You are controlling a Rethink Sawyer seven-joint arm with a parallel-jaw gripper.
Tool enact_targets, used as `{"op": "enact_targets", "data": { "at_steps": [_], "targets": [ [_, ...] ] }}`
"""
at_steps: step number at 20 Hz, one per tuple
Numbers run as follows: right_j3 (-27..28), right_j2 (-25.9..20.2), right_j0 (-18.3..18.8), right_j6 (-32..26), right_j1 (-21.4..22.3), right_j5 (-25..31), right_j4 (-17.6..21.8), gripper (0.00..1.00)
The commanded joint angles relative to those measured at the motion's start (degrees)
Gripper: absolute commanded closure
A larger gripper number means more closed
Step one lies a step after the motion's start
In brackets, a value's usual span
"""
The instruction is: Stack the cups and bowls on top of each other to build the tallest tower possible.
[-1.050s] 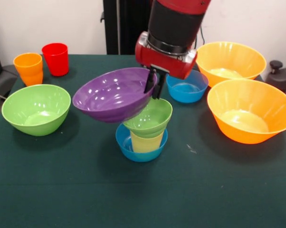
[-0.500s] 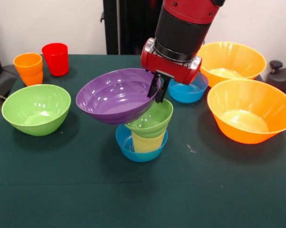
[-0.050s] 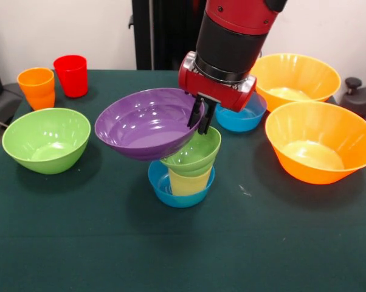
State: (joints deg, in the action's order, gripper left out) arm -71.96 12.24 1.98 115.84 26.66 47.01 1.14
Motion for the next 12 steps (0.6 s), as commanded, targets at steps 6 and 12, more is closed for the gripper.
{"op": "enact_targets", "data": {
  "at_steps": [6, 12],
  "targets": [
    [1.7, -3.0, -1.8, 8.4, -2.5, 6.4, -2.8, 1.00],
    [3.0, -2.4, -2.1, 7.6, -1.9, 9.8, -3.3, 1.00]
  ]
}}
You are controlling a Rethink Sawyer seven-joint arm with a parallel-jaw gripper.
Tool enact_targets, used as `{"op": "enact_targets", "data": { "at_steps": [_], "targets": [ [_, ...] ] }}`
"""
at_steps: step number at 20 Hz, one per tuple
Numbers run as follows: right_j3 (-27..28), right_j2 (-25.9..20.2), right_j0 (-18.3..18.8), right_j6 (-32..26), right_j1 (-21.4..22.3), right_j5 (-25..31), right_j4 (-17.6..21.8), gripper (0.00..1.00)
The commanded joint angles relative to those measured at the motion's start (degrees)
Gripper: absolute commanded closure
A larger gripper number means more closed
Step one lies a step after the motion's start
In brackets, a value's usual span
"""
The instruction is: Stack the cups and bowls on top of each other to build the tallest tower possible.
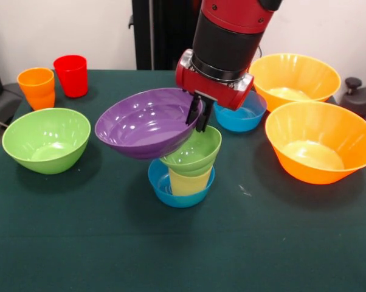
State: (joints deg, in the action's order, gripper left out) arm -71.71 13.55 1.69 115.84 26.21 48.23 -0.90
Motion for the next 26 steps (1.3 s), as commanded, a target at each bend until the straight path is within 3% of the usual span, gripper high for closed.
{"op": "enact_targets", "data": {
  "at_steps": [1, 10, 19, 26],
  "targets": [
    [3.3, -3.5, -1.9, 7.4, -1.5, 9.5, -1.2, 1.00],
    [4.4, -2.3, -2.1, 6.9, -0.8, 13.1, -0.3, 1.00],
    [7.3, 1.8, -2.5, 5.2, -1.0, 19.4, 2.8, 1.00],
    [8.4, 1.7, -2.7, 5.6, -1.4, 18.0, 1.7, 1.00]
  ]
}}
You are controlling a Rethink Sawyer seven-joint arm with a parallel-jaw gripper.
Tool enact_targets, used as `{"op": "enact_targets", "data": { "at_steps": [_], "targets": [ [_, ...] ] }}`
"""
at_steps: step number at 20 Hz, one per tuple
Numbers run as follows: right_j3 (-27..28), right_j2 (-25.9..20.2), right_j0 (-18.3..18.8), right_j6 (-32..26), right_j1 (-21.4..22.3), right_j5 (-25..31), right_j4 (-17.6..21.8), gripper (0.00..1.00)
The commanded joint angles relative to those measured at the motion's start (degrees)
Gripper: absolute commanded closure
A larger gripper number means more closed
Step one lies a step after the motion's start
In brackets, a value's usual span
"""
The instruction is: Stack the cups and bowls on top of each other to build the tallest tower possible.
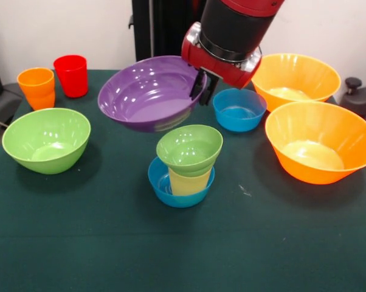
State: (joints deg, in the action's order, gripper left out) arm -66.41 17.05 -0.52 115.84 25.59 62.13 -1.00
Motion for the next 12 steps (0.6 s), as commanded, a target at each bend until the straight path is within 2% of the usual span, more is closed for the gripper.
{"op": "enact_targets", "data": {
  "at_steps": [1, 8, 12],
  "targets": [
    [3.4, -1.8, -0.5, 5.5, -0.8, 4.4, 1.8, 1.00],
    [4.2, -1.6, -1.0, 6.1, -1.4, 3.5, 1.3, 1.00],
    [5.5, -2.7, -0.9, 6.8, -2.1, 3.2, -0.3, 1.00]
  ]
}}
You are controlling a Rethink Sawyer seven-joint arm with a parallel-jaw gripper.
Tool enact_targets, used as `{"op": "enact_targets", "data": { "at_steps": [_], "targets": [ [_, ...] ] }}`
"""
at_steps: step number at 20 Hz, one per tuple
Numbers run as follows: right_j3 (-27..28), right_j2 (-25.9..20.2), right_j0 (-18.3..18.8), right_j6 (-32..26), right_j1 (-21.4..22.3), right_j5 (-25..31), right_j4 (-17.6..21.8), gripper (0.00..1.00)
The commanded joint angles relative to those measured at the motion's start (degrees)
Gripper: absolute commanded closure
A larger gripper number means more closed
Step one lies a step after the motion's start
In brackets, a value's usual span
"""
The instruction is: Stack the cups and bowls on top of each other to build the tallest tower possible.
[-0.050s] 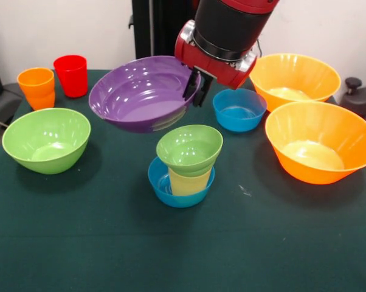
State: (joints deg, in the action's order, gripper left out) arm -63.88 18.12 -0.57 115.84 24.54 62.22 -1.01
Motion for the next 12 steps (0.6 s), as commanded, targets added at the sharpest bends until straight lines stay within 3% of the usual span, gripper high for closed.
{"op": "enact_targets", "data": {
  "at_steps": [1, 12],
  "targets": [
    [2.7, -4.2, -0.7, 7.3, -1.1, 2.5, -0.9, 1.00],
    [1.5, -4.0, -1.9, 10.4, -1.9, -0.3, -3.8, 1.00]
  ]
}}
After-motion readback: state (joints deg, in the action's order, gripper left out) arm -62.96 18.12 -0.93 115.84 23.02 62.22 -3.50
